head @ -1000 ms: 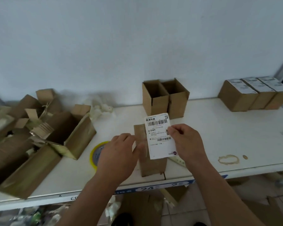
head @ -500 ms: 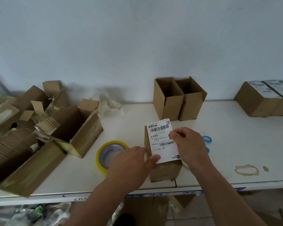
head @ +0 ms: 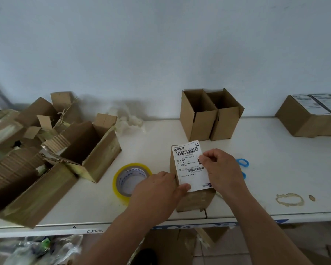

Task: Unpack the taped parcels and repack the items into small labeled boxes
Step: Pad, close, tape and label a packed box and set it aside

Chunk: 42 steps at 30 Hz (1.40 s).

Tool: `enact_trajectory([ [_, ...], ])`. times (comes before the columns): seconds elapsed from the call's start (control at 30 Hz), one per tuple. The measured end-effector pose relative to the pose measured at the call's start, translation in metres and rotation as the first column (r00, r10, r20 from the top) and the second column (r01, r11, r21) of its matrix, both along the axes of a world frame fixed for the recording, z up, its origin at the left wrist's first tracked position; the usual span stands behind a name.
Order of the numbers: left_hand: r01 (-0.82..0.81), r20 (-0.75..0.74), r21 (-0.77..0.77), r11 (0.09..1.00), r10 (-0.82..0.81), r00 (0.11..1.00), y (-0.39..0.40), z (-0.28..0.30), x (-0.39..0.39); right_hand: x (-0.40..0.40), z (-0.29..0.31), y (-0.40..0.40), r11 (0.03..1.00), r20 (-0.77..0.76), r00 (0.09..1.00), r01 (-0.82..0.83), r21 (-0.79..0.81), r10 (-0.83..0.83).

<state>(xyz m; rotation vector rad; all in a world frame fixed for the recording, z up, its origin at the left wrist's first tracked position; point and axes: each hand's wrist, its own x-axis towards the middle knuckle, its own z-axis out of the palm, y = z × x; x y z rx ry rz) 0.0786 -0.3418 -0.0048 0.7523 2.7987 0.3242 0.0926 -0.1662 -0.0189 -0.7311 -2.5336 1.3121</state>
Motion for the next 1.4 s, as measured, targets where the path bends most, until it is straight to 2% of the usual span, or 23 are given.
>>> enact_trajectory([
  [0.63, -0.108, 0.161, 0.048, 0.993, 0.099, 0.982, 0.004, 0.000, -0.001, -0.002, -0.004, 0.003, 0.999, 0.018, 1.000, 0.015, -0.030, -0.015],
  [0.97, -0.254, 0.392, 0.234, 0.938, 0.148, 0.908, 0.005, 0.001, -0.006, -0.004, -0.001, 0.007, 0.992, 0.015, 1.000, 0.025, -0.124, -0.024],
  [1.1, -0.352, 0.472, 0.289, 0.890, 0.187, 0.861, 0.010, -0.002, -0.008, -0.018, 0.006, 0.010, 0.999, 0.062, 0.998, -0.034, 0.017, 0.032],
  [1.17, -0.349, 0.494, 0.279, 0.895, 0.178, 0.851, 0.011, -0.007, -0.010, -0.031, 0.009, 0.005, 0.987, 0.111, 0.989, -0.110, 0.119, 0.096],
  [1.23, -0.341, 0.518, 0.285, 0.896, 0.156, 0.841, 0.012, -0.010, -0.010, -0.043, 0.011, -0.002, 0.974, 0.167, 0.976, -0.165, 0.154, 0.139],
  [1.4, -0.363, 0.583, 0.306, 0.880, 0.128, 0.802, 0.013, -0.011, -0.009, -0.049, -0.001, -0.002, 0.992, 0.155, 0.980, -0.129, -0.008, 0.129],
])
